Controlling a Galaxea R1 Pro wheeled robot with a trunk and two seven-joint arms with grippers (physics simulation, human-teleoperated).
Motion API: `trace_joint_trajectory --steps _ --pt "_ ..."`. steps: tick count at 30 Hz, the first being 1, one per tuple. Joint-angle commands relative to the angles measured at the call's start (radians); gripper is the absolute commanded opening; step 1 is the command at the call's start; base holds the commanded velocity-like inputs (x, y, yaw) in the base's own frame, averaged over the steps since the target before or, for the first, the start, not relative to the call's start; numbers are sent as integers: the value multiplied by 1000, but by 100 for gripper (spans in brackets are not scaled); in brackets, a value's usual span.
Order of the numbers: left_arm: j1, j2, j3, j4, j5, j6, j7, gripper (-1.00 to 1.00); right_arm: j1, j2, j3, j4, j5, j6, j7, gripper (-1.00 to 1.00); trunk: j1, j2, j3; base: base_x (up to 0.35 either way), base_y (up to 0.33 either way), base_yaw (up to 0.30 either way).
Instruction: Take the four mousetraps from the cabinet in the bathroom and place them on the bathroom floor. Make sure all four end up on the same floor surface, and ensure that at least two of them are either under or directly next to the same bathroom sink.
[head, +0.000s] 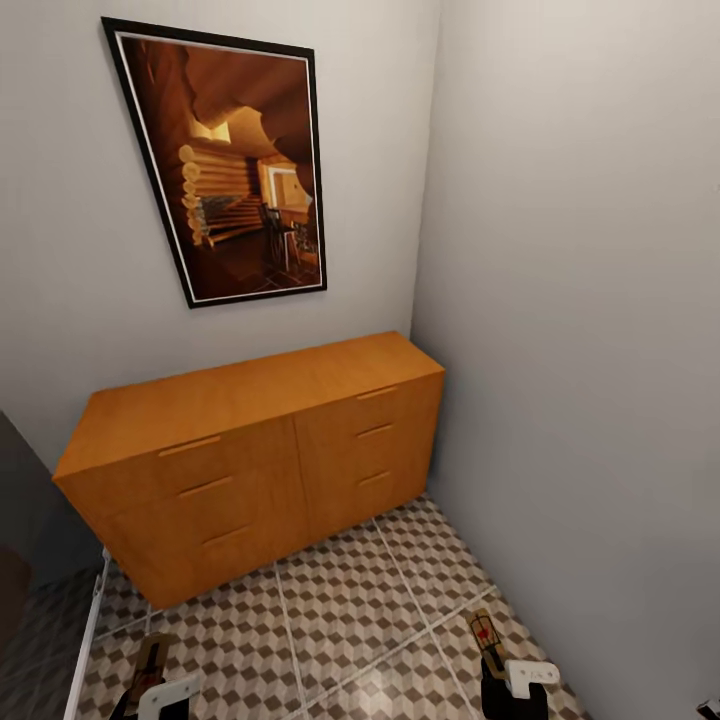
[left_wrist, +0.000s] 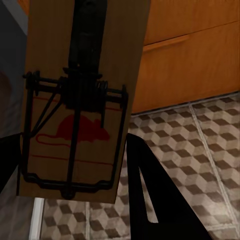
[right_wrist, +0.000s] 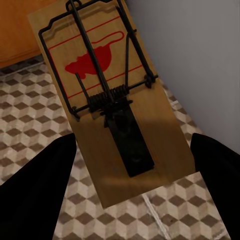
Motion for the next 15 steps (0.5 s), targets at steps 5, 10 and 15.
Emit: trace_joint_trajectory --steps 5,10,15 --pt "-1 -2 -6 2 -8 -1 12 -100 -1 0 9 0 -6 -2 -5 -100 0 -1 5 0 0 0" --pt "-1 -2 -6 2 -8 -1 11 -100 -1 0 9 0 -6 -2 -5 -100 0 -1 12 0 0 0" --pt "-1 -2 -6 2 -8 -1 11 -100 -1 0 8 0 -6 -2 -5 -100 0 -1 19 0 0 0"
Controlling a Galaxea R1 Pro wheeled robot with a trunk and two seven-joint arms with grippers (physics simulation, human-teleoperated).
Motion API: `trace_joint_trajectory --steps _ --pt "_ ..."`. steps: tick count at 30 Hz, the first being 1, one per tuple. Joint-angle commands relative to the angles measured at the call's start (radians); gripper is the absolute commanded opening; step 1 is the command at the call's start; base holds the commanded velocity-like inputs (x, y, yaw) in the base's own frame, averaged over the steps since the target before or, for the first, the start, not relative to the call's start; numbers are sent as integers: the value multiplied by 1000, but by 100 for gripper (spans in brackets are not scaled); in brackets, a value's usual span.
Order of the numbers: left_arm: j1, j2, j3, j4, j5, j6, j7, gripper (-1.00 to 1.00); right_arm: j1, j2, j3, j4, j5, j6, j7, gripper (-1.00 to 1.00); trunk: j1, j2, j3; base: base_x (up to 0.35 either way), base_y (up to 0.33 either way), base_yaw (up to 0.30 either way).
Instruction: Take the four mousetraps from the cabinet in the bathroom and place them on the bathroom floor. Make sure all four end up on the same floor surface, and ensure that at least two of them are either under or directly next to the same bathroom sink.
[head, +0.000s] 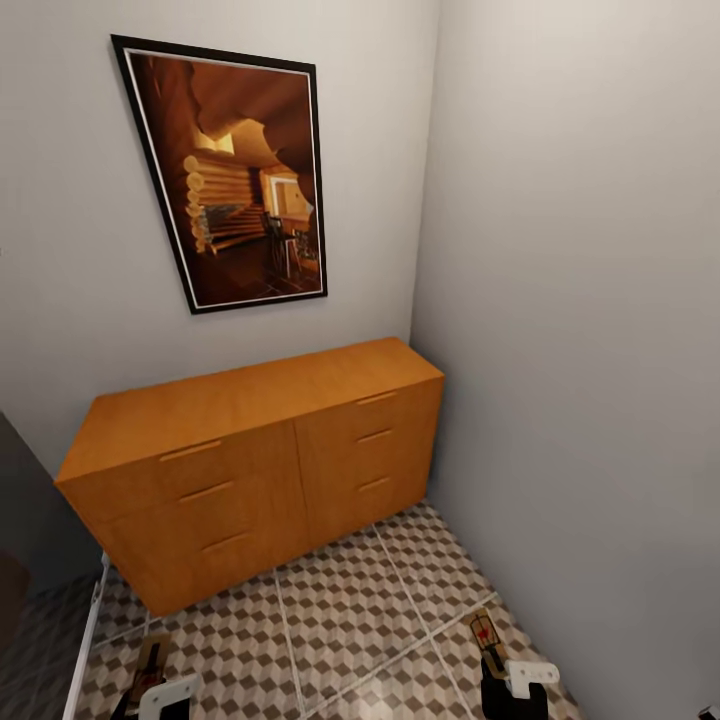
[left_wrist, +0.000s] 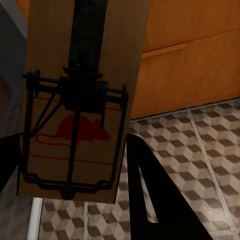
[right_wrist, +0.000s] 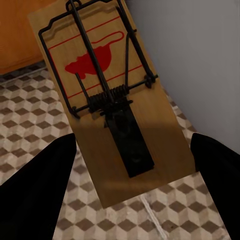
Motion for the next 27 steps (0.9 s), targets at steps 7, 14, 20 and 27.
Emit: trace_joint_trajectory --steps 7,14,20,27 --pt "-1 0 -6 2 -8 -1 12 -100 -1 0 9 0 -5 -2 -5 -100 0 -1 8 0 0 0" --pt "-1 -1 -6 2 -8 -1 12 -100 -1 0 9 0 -5 -2 -5 -100 0 -1 17 0 0 0" --pt "-1 0 -6 2 -8 -1 12 -100 -1 0 9 0 -5 -2 -4 -100 0 -1 25 0 0 0" --pt "0 0 -6 2 -8 -1 12 -100 -1 -1 9 0 -5 -2 -4 -100 0 -1 33 0 0 0"
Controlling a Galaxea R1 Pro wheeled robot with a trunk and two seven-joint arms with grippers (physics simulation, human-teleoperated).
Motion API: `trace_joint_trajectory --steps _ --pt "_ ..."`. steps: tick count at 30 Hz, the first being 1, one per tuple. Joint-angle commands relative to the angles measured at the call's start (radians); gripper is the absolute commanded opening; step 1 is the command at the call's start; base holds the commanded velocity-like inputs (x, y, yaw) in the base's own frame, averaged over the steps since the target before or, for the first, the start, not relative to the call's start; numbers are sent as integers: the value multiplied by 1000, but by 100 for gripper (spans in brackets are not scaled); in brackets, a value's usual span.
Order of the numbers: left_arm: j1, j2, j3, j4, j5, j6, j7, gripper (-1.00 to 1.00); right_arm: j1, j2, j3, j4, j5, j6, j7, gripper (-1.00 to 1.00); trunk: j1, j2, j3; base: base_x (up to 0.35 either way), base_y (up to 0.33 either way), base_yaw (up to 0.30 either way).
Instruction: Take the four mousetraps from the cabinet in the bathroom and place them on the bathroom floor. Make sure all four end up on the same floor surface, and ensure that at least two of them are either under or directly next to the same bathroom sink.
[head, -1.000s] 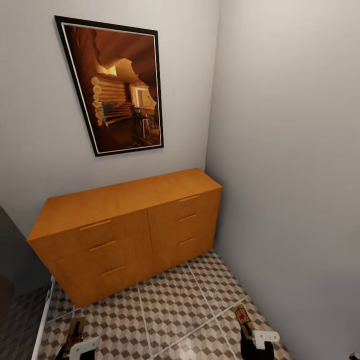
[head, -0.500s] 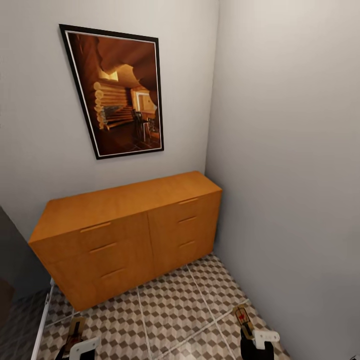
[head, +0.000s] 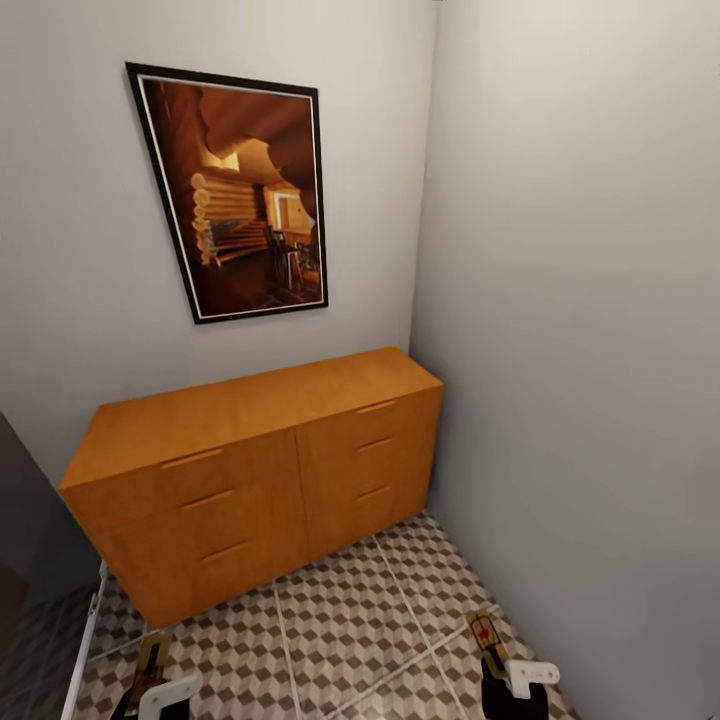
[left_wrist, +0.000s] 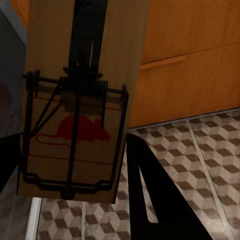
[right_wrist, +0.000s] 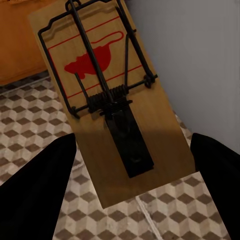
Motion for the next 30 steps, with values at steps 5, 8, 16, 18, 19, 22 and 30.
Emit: trace_joint_trajectory --steps 5,8,16,18,19,22,30 --pt "-1 -1 -6 2 -8 -1 12 -100 -1 -4 9 0 -5 -2 -4 -100 0 -1 0 0 0 0" --pt "-1 -1 -6 2 -8 -1 12 -100 -1 -5 9 0 -4 -3 -4 -100 0 -1 0 0 0 0" --pt "-1 -1 -6 2 -8 -1 12 -100 -1 -4 9 0 -4 -2 -4 -100 0 -1 0 0 0 0" --pt "-1 0 -6 2 -8 -1 12 -100 -1 -3 9 0 -4 -2 -4 -100 0 -1 0 0 0 0" --pt "-1 0 -6 2 -8 -1 12 -100 -1 -3 9 0 -4 -2 -4 -100 0 -1 0 0 0 0" --pt "-1 -1 -6 2 -8 -1 12 -100 -1 -2 9 0 -5 -2 -4 -100 0 -1 0 0 0 0" --pt "-1 -1 -6 2 -8 -1 12 -100 -1 0 9 0 -5 -2 -6 -100 0 -1 0 0 0 27"
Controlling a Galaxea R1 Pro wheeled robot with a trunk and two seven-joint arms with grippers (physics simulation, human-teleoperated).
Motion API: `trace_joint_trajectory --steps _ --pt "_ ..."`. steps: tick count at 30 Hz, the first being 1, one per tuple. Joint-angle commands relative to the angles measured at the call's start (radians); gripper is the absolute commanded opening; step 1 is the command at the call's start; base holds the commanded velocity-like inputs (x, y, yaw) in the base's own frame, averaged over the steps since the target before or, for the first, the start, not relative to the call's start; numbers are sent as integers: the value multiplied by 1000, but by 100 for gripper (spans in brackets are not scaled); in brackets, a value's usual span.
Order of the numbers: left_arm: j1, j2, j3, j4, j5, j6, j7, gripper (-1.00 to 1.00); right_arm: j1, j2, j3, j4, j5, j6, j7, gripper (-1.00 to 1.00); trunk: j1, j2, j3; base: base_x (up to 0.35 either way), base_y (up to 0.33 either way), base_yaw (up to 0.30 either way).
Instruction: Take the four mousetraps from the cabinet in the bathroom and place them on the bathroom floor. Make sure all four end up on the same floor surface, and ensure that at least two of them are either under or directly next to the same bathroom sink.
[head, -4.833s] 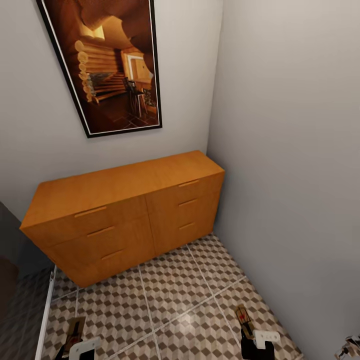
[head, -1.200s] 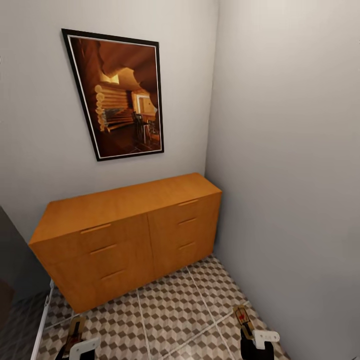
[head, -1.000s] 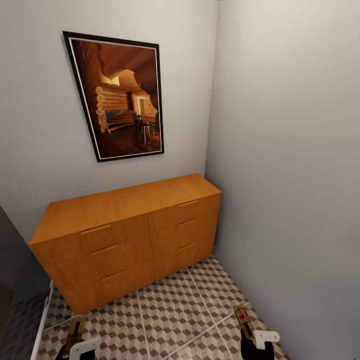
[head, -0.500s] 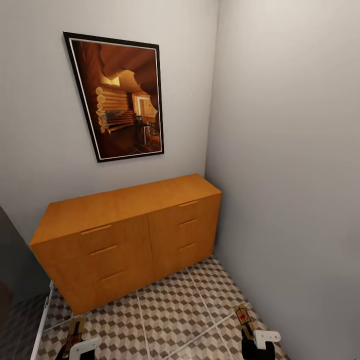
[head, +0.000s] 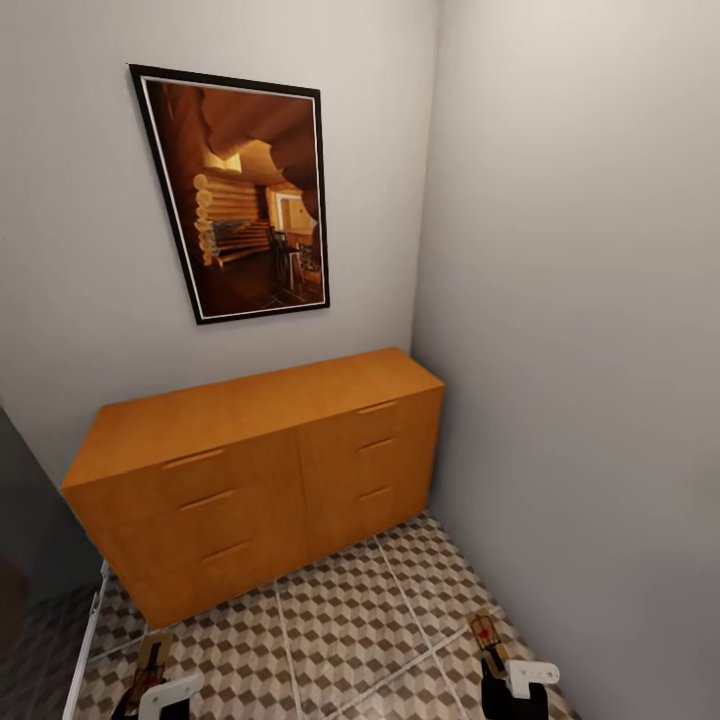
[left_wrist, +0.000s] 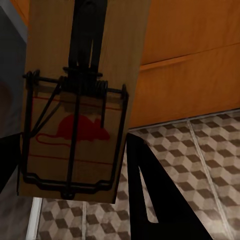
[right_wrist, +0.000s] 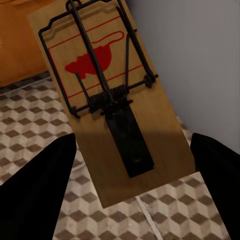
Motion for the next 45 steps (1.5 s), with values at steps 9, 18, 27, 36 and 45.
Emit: trace_joint_trajectory --steps 9,18,27,36,45 --pt "-1 0 -6 2 -8 -1 12 -100 -1 0 9 0 -6 -2 -5 -100 0 -1 -1 0 0 248" --pt "-1 -1 -6 2 -8 -1 12 -100 -1 0 9 0 -6 -2 -5 -100 0 -1 -1 0 0 285" --pt "-1 -1 -6 2 -8 -1 11 -100 -1 0 9 0 -5 -2 -5 -100 0 -1 -1 -5 0 287" --pt "-1 -1 -6 2 -8 -1 10 -100 -1 0 9 0 -5 -2 -5 -100 0 -1 -1 -247 0 287" --pt "-1 -1 -6 2 -8 -1 10 -100 -1 1 9 0 -4 -2 -5 -100 0 -1 -1 -329 0 287"
